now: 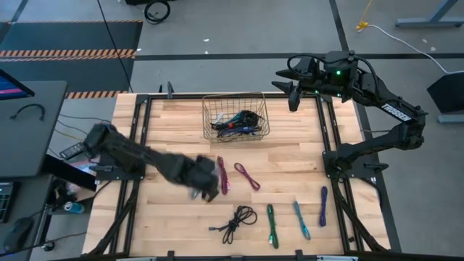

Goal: Pick and place USB-C Cables
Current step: Put the gray charger cable into the wire basket

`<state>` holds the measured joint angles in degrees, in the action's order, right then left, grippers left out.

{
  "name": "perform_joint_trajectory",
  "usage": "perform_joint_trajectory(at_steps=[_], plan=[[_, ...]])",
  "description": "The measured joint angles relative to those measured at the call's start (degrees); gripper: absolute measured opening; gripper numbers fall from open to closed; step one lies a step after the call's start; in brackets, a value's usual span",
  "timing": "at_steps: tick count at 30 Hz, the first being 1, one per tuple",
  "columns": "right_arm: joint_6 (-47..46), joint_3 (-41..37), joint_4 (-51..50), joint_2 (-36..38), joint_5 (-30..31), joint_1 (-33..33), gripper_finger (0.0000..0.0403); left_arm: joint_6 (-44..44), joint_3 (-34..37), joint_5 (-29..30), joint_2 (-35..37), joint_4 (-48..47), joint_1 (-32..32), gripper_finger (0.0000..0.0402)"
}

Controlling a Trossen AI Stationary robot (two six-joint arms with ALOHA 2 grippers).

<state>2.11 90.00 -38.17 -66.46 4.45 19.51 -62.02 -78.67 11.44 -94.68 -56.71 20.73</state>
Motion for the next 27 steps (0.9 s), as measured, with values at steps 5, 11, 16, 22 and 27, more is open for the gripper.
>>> perform_joint_trajectory(at_steps=[5, 11, 16, 22, 27], plan=[[0.46, 0.00, 0.37, 0.00, -0.01, 0.00, 0.0181, 12.18, -11.30, 12.22, 3.72, -11.59, -5.78, 0.0019], [0.46, 0.00, 4.22, 0.00, -0.02, 0.00, 0.0181, 32.77, -23.30, 18.82, 3.84, -16.63, -16.56, 0.0018], [-0.50, 0.00, 8.32, 0.00, -0.15, 0.00, 0.0181, 50.22, -25.80, 16.91, 3.81, -8.65, -27.10, 0.0018], [-1.05, 0.00, 10.41, 0.00, -0.15, 0.00, 0.0181, 62.36, -25.77, 4.06, 1.00, -3.31, -37.87, 0.0018], [-1.05, 0.00, 12.16, 0.00, -0.15, 0.00, 0.0181, 70.09, -25.77, -1.06, -4.16, -2.57, -42.25, 0.0018]])
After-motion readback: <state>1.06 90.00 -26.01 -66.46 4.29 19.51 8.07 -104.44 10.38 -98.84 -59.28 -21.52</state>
